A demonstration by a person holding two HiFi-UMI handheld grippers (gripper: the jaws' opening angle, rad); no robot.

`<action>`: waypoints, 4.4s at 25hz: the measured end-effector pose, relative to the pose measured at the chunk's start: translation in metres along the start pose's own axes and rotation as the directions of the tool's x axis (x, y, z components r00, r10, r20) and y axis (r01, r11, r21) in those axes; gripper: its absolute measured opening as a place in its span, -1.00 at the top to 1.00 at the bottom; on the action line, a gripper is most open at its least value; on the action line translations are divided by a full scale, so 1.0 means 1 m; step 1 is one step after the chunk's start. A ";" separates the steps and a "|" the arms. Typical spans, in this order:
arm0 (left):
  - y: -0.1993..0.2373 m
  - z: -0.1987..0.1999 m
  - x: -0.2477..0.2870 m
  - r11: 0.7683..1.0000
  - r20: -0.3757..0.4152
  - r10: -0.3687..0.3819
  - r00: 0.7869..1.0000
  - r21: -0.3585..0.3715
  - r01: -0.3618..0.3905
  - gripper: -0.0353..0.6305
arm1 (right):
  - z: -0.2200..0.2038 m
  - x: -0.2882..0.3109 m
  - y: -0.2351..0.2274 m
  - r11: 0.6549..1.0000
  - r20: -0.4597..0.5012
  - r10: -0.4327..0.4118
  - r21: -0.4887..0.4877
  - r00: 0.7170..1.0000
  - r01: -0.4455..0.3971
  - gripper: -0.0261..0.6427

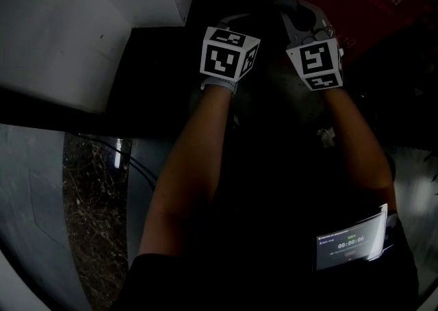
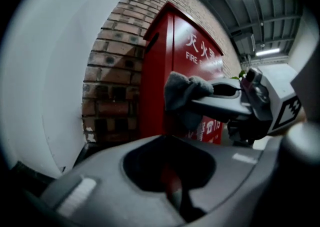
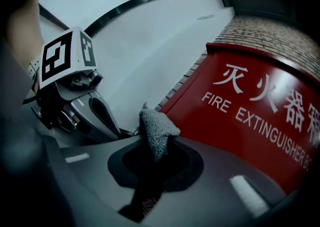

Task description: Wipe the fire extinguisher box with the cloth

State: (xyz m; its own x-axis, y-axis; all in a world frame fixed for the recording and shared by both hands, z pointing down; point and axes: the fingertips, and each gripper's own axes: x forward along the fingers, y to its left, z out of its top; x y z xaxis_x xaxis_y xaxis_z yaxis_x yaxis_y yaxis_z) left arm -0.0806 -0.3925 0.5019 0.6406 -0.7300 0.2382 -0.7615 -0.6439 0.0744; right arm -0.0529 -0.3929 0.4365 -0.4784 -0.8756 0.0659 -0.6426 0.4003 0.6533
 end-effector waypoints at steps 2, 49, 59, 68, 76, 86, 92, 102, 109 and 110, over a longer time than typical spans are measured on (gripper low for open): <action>-0.001 -0.009 0.003 1.000 -0.019 0.006 1.000 -0.019 -0.007 0.89 | -0.009 0.001 0.007 1.000 -0.006 0.003 0.015 1.000 -0.003 0.83; 0.002 -0.187 0.060 0.991 -0.434 0.054 0.900 -0.088 -0.101 0.89 | -0.182 0.021 0.173 0.908 -0.204 0.359 0.303 0.911 -0.290 0.84; -0.011 -0.157 0.038 0.982 -0.411 0.075 0.908 -0.129 -0.140 0.89 | -0.160 0.002 0.163 0.923 -0.188 0.315 0.288 0.930 -0.255 0.84; -0.051 0.031 0.021 0.974 0.018 0.158 0.987 0.162 -0.158 0.89 | -0.042 -0.041 0.025 0.995 -0.030 0.003 0.101 1.000 0.000 0.84; -0.073 0.189 -0.032 0.958 0.339 0.096 0.936 0.223 -0.179 0.89 | 0.086 -0.066 -0.090 0.986 0.177 -0.159 -0.028 0.971 0.167 0.84; -0.078 0.231 -0.065 0.962 0.436 0.067 0.898 0.209 -0.173 0.89 | 0.149 -0.051 -0.161 0.959 0.230 -0.239 -0.096 0.943 0.267 0.84; -0.078 0.204 -0.045 0.972 0.377 0.052 0.925 0.192 -0.133 0.89 | 0.131 -0.047 -0.152 0.956 0.195 -0.231 -0.139 0.953 0.260 0.84; -0.056 0.138 -0.019 0.985 0.274 0.092 0.957 0.119 -0.128 0.89 | 0.070 -0.043 -0.103 0.978 0.118 -0.143 -0.135 0.983 0.159 0.84; -0.063 0.113 -0.007 0.981 0.266 0.073 0.961 0.152 -0.117 0.89 | 0.025 -0.039 -0.067 0.989 0.054 -0.081 -0.116 0.995 0.087 0.84; -0.064 0.107 -0.004 0.981 0.254 0.071 0.964 0.159 -0.115 0.89 | 0.019 -0.039 -0.063 0.990 0.049 -0.074 -0.114 0.996 0.079 0.84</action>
State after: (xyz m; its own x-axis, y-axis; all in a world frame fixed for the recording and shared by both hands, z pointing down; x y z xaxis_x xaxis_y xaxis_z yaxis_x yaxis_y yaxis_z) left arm -0.0241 -0.3730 0.3925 0.5886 -0.8084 -0.0113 -0.8044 -0.5842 -0.1085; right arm -0.0056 -0.3791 0.3781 -0.4583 -0.8886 -0.0193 -0.6059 0.2965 0.7382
